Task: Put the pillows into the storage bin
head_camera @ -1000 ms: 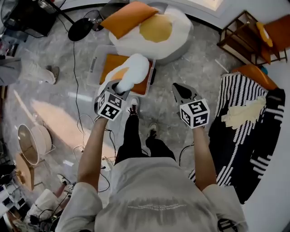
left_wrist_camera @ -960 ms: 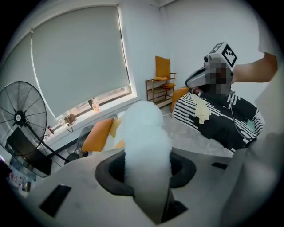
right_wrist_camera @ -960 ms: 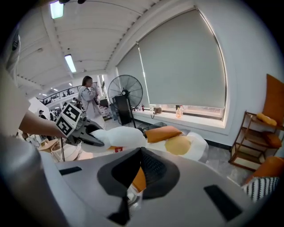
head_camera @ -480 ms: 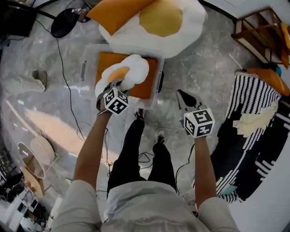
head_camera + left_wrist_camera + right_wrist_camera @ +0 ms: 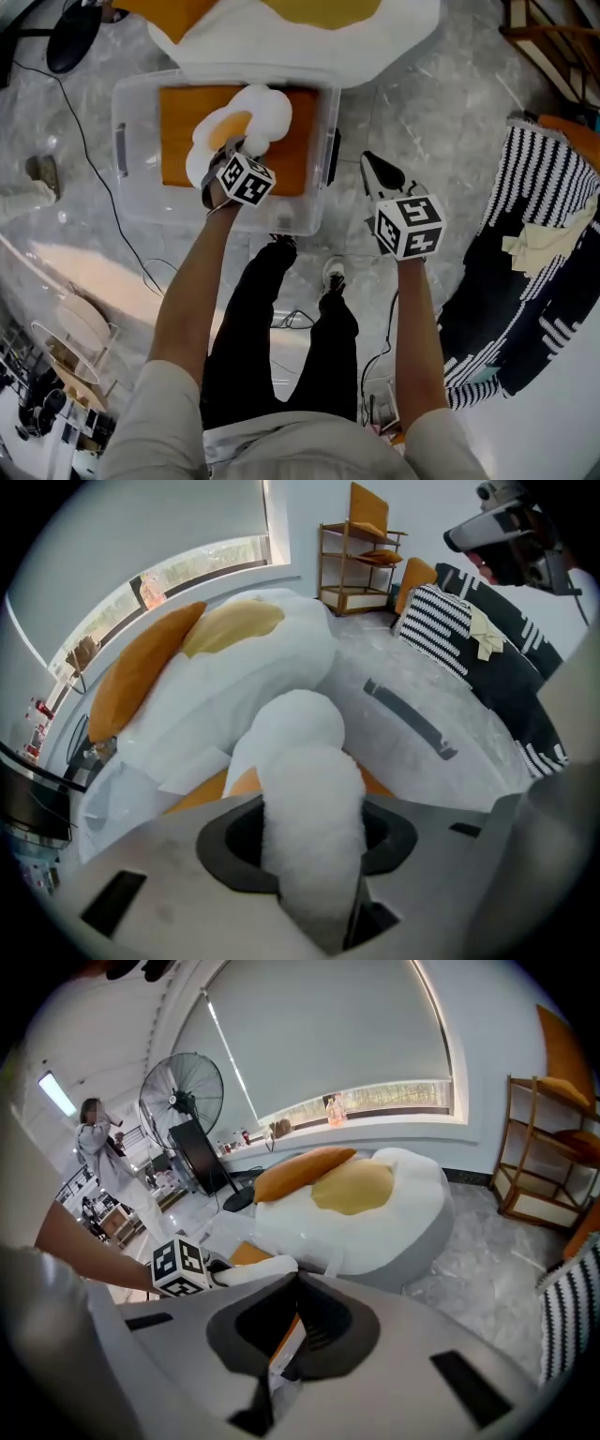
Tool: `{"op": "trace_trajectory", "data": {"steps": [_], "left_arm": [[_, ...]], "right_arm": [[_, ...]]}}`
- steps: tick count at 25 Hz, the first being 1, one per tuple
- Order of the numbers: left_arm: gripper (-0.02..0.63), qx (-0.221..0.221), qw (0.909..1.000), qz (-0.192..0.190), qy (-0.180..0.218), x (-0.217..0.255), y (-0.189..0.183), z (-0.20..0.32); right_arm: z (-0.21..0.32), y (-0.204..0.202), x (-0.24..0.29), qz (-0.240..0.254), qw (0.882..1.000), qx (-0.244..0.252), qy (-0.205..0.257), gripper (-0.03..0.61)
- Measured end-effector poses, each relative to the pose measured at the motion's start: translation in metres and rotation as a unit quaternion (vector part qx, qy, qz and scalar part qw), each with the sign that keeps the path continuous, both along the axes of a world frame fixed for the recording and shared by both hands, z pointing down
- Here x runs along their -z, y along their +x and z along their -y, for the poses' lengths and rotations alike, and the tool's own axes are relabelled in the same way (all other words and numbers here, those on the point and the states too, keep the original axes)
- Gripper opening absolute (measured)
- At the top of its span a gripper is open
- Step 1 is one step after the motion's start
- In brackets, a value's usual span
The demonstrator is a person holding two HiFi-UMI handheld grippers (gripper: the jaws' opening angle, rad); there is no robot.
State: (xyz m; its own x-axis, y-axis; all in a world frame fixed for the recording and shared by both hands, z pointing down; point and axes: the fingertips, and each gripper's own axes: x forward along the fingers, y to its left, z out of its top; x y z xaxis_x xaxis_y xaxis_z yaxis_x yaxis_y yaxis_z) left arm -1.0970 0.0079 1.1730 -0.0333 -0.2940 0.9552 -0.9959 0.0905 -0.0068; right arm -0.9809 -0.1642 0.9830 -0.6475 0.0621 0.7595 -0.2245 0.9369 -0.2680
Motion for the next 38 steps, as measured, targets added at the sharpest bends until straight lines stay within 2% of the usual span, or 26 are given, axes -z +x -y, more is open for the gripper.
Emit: {"op": "trace_trajectory", "data": {"steps": [4,7,10,14,20,23,26,30,33,38], "left_arm": [[0.211,0.010,0.9987,-0.048,-0.008,-0.046,0.037,0.005],[0.255,0.003,0.9957,-0.087,-0.031,-0.072,0.075,-0.005],[0.298,-0.013,0.9945,-0.091,-0.049,-0.083,0.094,-0.022],[0.310,0.004,0.9953,-0.093,-0.026,-0.050,0.091,-0.033],[0.310,0.030,0.9966,-0.061,0.047,0.059,0.066,-0.028],[0.308,0.071,0.9911,-0.052,0.100,0.133,0.056,-0.023],[0.283,0.097,0.9832,-0.020,0.154,0.215,0.040,-0.017],[0.180,0.120,0.9652,0.051,0.227,0.333,0.021,-0.024],[0.068,0.128,0.9489,0.101,0.271,0.427,0.030,-0.038],[0.017,0.126,0.9169,0.157,0.345,0.569,0.044,-0.048]], "right_arm": [[-0.001,0.001,-0.037,-0.007,1.000,-0.002,-0.001,0.003],[-0.006,0.013,-0.050,-0.014,1.000,-0.010,-0.006,0.002],[-0.014,0.026,-0.050,-0.025,1.000,-0.006,-0.013,0.002],[-0.025,0.037,-0.023,-0.028,1.000,0.006,-0.010,0.002],[-0.032,0.042,0.066,-0.009,1.000,0.022,0.006,0.002],[-0.029,0.047,0.129,0.010,0.999,0.030,0.021,0.002],[-0.018,0.047,0.199,0.038,0.997,0.043,0.059,0.002],[-0.010,0.053,0.287,0.085,0.990,0.053,0.097,0.002],[-0.007,0.078,0.348,0.104,0.984,0.058,0.129,0.003],[-0.005,0.099,0.454,0.165,0.963,0.076,0.202,0.002]]}}
